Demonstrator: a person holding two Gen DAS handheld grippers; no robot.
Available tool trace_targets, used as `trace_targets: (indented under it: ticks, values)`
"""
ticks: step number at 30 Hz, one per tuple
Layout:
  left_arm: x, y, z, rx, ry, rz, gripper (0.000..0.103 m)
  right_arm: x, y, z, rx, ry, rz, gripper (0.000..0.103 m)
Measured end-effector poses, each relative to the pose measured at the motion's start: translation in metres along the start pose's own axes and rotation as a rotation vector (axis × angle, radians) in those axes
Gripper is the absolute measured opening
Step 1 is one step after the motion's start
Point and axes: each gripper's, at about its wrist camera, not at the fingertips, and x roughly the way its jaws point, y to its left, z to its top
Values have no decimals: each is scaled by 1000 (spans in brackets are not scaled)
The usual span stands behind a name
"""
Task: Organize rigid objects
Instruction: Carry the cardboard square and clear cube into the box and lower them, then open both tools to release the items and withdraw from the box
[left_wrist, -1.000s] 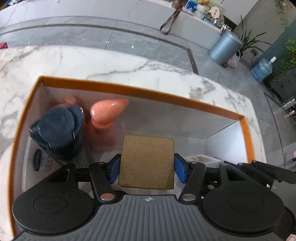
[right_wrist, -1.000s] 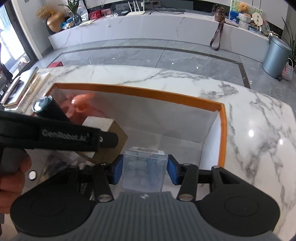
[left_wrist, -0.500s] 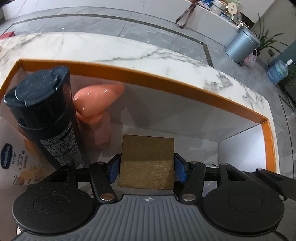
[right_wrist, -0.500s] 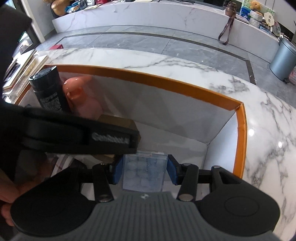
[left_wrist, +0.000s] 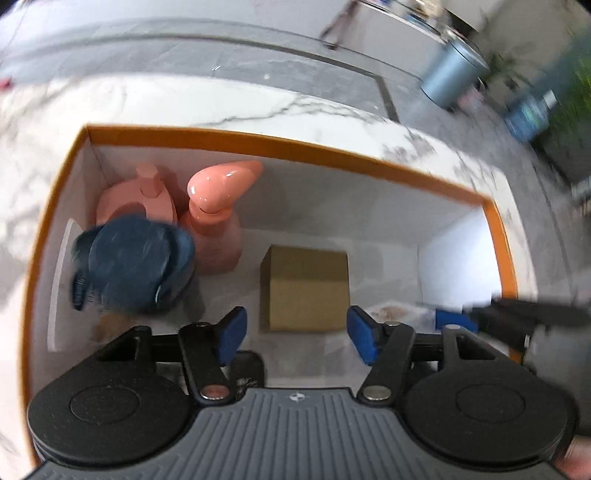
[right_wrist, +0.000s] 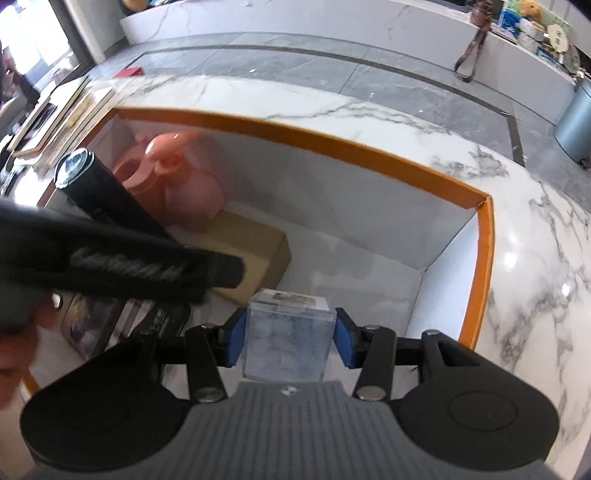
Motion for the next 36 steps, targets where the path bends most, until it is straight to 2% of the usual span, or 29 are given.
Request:
trace_targets:
  ticks: [2,8,11,15,21,26,32,36]
  values:
    - [-2,-1,-4,48,0,12,65,0,2,-2,-32,16,-3,50]
    - [17,-8,-4,90,74,40,51,10,5,-6,-90,45,-24,50]
    - [20,-4,-2,56,82,30,44,14,3,-4,-90,56,-26,50]
    - [17,11,2,-56,62,5,38,18,-3,7,-63,39,-19,50]
    - [11,33,1,-202,32,-24,34,23,-8,20,2,-1,-12,50]
    - [10,44,-12,-197,56,-47,34,25,-16,20,94,-8,-61,50]
    - [5,51,-20,-202,59,-67,34,25,-23,32,223,-79,-38,50]
    - [0,59,-23,-222,47,-74,34,33,-28,40,311,-80,33,50]
